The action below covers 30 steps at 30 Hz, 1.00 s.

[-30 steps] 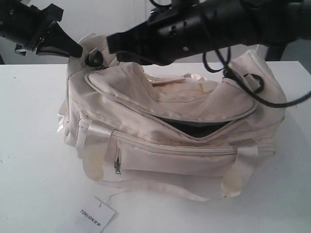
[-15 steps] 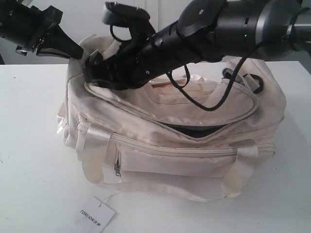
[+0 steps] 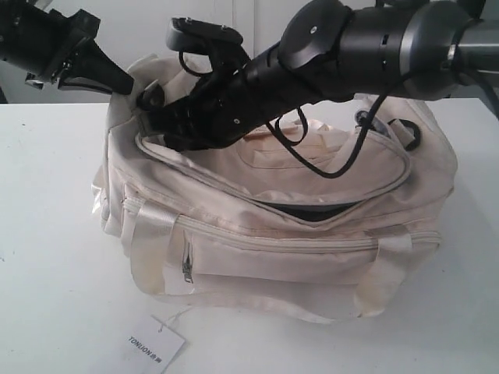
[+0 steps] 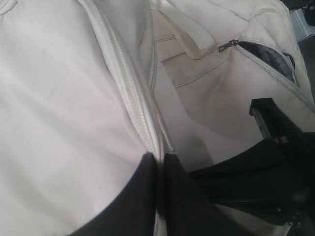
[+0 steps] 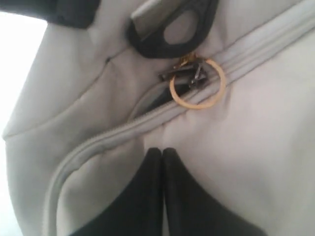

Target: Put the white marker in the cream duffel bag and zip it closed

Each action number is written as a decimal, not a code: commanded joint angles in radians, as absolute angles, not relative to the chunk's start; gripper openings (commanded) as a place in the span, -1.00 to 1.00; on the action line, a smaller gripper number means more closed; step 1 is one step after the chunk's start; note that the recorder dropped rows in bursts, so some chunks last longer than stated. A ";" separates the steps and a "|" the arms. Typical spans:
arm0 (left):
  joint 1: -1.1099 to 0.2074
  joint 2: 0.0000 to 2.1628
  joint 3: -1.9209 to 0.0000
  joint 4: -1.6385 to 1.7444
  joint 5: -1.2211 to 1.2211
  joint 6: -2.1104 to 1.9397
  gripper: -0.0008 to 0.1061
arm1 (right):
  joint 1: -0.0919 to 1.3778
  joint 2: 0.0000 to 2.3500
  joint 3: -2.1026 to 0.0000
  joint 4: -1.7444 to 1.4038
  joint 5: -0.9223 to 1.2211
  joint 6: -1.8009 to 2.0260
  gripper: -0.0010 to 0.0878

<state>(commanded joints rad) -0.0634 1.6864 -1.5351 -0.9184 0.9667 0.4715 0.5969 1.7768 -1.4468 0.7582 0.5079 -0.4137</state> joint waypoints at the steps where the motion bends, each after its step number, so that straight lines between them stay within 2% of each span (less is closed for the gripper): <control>1: -0.063 1.686 -1.535 -0.918 0.967 0.471 -0.99 | 0.593 1.771 -1.447 0.758 0.506 -0.387 -0.98; 10: -0.063 1.686 -1.535 -0.918 0.963 0.471 -0.99 | 0.568 1.773 -1.447 0.769 0.465 -0.226 -0.97; 19: -0.063 1.686 -1.535 -0.918 0.963 0.474 -0.99 | 0.568 1.843 -1.508 0.881 0.476 -0.173 -0.53; 27: -0.063 1.686 -1.535 -0.918 0.963 0.474 -0.99 | 0.568 1.887 -1.514 0.910 0.477 -0.118 -0.29; 30: -0.063 1.686 -1.535 -0.918 0.963 0.474 -0.99 | 0.568 1.900 -1.514 0.915 0.477 -0.089 -0.26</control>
<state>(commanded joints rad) -0.0634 1.6864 -1.5351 -0.9184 0.9626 0.4741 0.5676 1.8997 -1.5138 0.9147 0.4772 -0.0890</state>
